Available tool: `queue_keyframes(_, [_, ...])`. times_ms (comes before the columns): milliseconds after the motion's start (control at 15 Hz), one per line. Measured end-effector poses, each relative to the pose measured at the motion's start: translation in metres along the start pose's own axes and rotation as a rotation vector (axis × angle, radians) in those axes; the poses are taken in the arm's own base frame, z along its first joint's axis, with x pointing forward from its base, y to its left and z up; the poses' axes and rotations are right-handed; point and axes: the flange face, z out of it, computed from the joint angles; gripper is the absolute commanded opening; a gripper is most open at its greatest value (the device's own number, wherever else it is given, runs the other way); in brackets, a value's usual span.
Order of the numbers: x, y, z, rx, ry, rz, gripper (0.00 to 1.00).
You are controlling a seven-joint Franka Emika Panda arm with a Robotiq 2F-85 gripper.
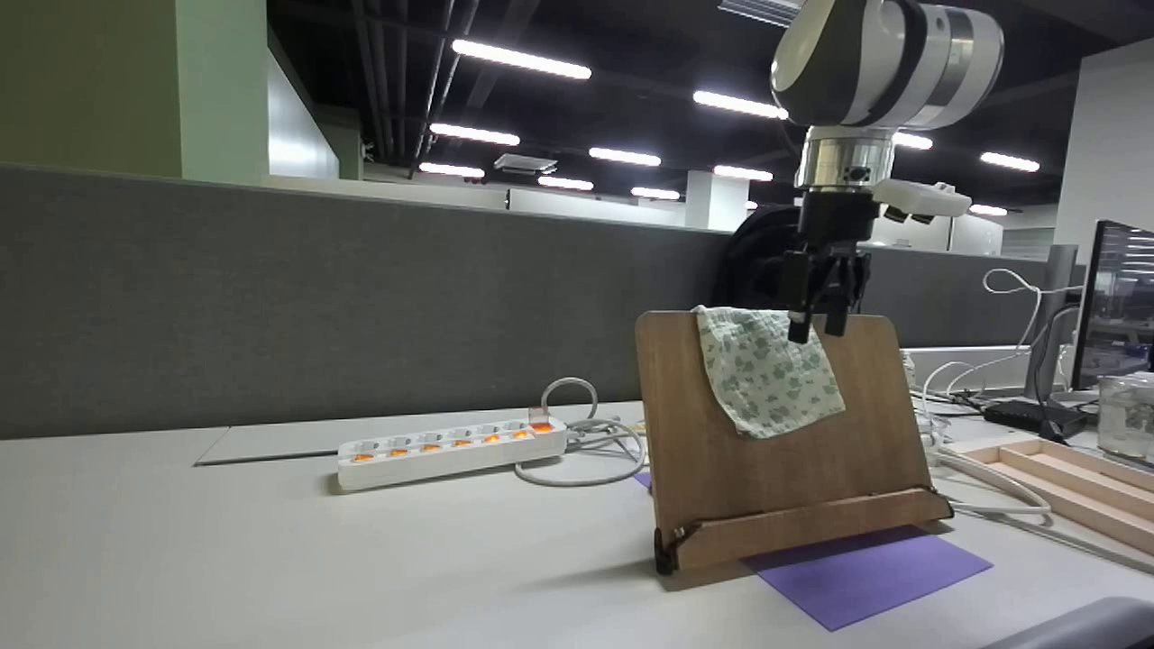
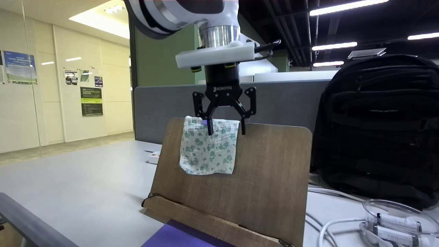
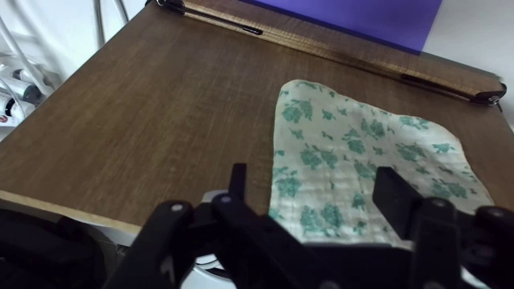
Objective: Unhang the cloth from the wooden stand
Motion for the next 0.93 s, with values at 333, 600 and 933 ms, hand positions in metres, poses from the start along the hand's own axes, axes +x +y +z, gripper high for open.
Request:
queue_keyframes(333, [0.0012,-0.0034,0.0026,0.018,0.004,0.018,0.17])
queue_keyframes(600, [0.0010,-0.0030,0.0026,0.020,0.005,0.022,0.00])
queue_keyframes(933, [0.0011,-0.0053,0.0035,0.028,-0.005,0.019,0.01])
